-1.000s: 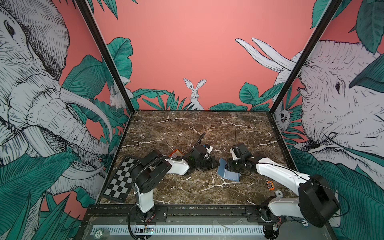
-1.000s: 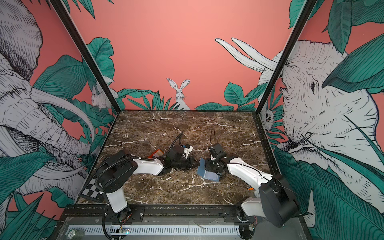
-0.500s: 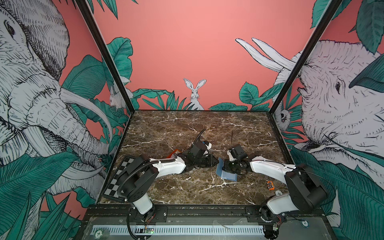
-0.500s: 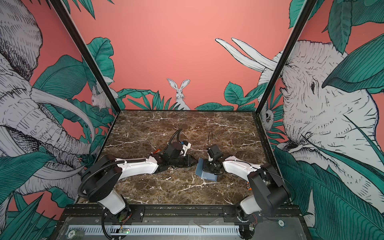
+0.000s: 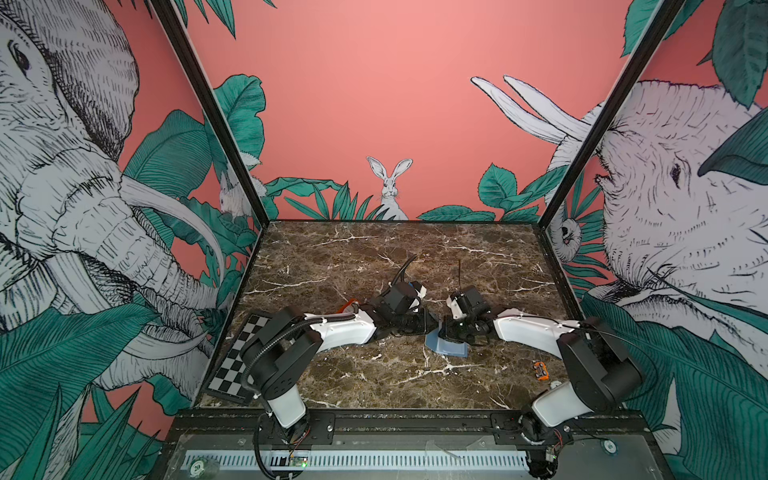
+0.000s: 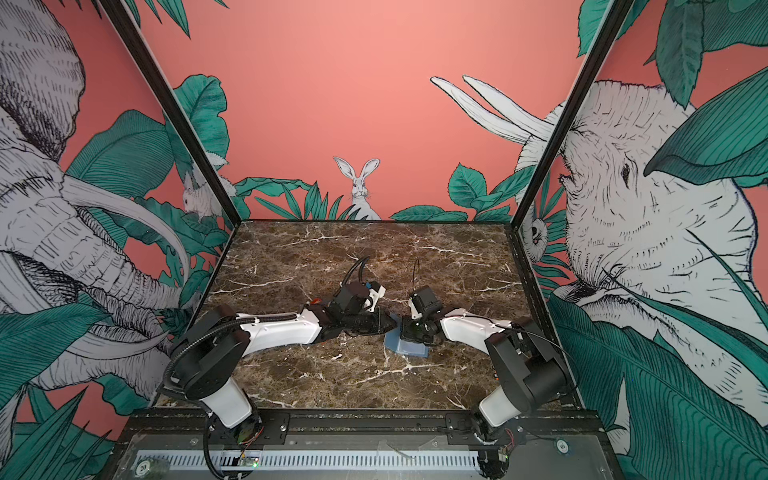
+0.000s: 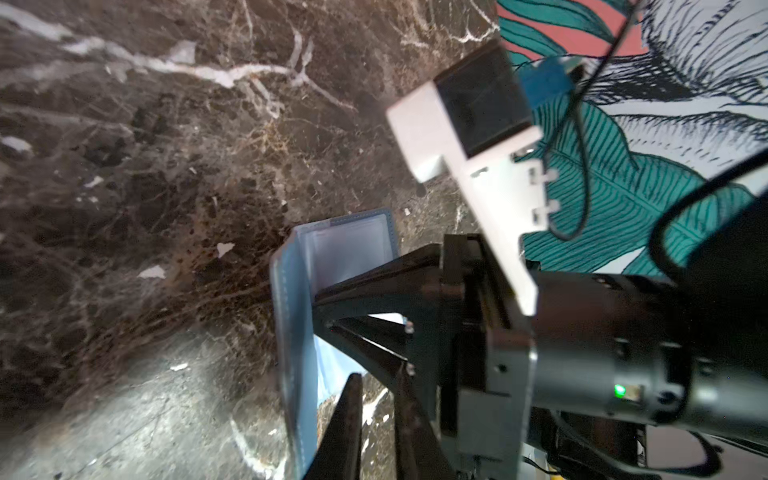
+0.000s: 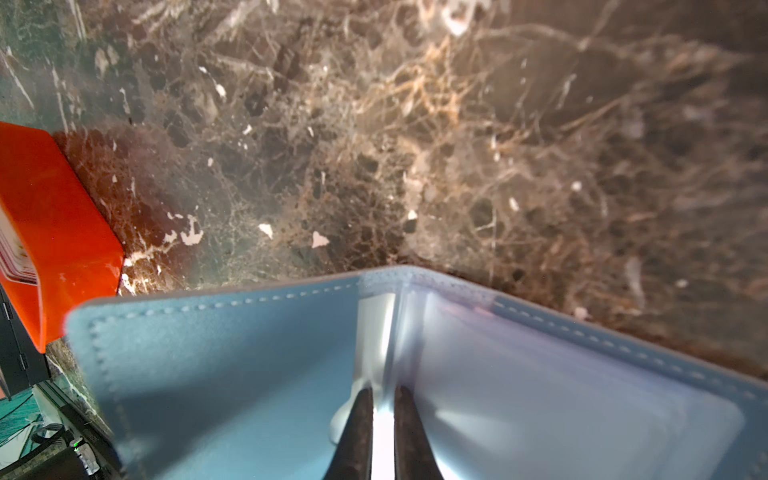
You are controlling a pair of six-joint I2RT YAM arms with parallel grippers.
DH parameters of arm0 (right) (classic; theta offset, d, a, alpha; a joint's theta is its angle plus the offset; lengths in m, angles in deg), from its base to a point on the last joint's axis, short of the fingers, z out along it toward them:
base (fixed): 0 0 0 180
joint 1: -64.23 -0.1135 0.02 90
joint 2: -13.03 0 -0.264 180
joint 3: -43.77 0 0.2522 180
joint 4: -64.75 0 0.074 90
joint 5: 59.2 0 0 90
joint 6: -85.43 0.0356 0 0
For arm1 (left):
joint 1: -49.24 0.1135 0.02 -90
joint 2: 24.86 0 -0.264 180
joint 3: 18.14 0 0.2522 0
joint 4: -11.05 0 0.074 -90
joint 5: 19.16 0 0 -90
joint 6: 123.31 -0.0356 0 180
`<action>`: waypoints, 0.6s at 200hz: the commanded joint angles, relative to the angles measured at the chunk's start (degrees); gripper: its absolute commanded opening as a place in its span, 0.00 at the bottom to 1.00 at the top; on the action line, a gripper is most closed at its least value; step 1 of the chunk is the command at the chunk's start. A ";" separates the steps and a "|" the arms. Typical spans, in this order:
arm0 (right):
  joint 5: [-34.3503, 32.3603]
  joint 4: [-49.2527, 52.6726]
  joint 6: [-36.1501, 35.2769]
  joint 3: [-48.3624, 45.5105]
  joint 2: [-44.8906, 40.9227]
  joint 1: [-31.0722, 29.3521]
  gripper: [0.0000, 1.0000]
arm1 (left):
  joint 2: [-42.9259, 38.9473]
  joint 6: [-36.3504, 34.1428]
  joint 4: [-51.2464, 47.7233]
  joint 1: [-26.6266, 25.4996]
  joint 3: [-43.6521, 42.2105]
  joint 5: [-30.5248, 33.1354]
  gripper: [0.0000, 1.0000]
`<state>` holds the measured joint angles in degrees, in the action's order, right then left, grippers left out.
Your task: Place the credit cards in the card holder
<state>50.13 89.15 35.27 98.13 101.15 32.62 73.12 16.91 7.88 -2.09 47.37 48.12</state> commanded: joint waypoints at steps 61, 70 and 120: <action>-4.86 5.50 -0.76 -2.37 -6.62 0.15 0.12 | 3.01 -2.48 -8.25 -0.36 2.81 3.42 0.15; -4.98 6.04 -0.98 -2.37 -6.56 0.24 0.12 | 3.25 -3.09 -9.45 -0.52 3.43 3.71 0.15; -7.59 9.44 -0.73 -2.54 -7.17 0.24 0.12 | 5.25 -5.25 -14.85 -1.91 6.69 5.30 0.15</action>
<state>45.58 95.40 34.83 96.25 95.18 32.68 77.36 13.69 -2.20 -3.16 51.96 51.64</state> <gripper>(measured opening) 0.122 0.151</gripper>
